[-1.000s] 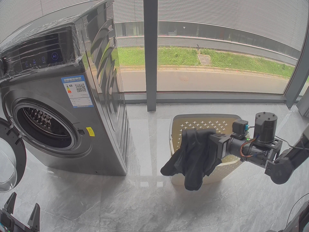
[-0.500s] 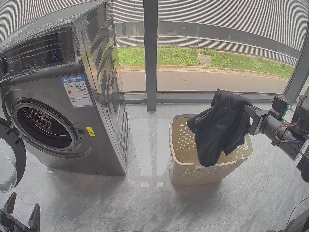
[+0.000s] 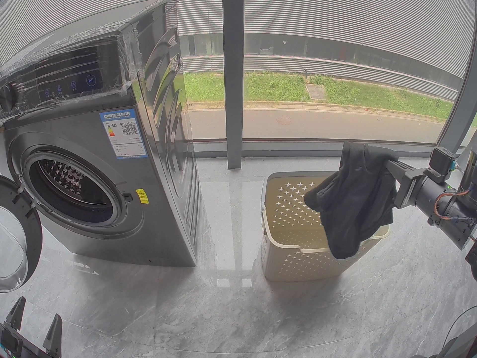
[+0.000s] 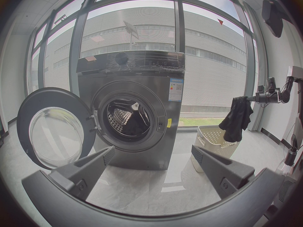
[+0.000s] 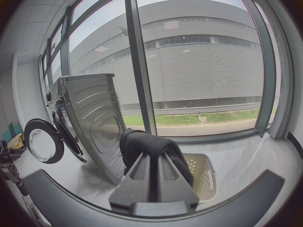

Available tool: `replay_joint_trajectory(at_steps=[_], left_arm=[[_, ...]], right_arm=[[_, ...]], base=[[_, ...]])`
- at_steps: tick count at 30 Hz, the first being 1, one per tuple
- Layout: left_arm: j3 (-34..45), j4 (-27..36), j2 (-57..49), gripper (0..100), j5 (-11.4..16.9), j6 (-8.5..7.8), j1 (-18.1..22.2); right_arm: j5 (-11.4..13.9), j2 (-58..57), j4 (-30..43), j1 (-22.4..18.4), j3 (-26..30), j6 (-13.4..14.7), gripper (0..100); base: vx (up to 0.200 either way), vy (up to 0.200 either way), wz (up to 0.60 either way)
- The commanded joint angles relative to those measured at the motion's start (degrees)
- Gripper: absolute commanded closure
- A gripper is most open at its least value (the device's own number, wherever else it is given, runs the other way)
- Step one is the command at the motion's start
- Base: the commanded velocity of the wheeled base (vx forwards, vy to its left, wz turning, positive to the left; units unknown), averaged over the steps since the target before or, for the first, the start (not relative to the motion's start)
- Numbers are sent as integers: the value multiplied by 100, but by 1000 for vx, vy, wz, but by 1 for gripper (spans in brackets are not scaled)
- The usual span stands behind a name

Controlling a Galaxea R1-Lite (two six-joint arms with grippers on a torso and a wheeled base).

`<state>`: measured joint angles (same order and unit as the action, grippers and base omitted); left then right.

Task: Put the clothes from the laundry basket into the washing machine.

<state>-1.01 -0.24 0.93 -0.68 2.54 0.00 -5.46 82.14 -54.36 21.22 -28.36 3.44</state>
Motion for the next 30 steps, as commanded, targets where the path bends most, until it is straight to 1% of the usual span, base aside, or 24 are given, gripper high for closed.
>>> replay_joint_trajectory(at_steps=[1,4,23,30], left_arm=[[92,-2,-66,0,-2,1,0],[92,-2,-66,0,-2,-7,0],[92,-2,-66,0,-2,1,-9],[92,-2,-66,0,-2,1,-9]], right_arm=[[1,-5,-13,13,67,-1,100],[1,-5,-31,13,120,-1,100],[28,-23,-84,31,102,-10,100],[10,-31,-93,189,111,-1,100]], base=[[0,0,0],[0,0,0],[0,200,0],[0,200,0]])
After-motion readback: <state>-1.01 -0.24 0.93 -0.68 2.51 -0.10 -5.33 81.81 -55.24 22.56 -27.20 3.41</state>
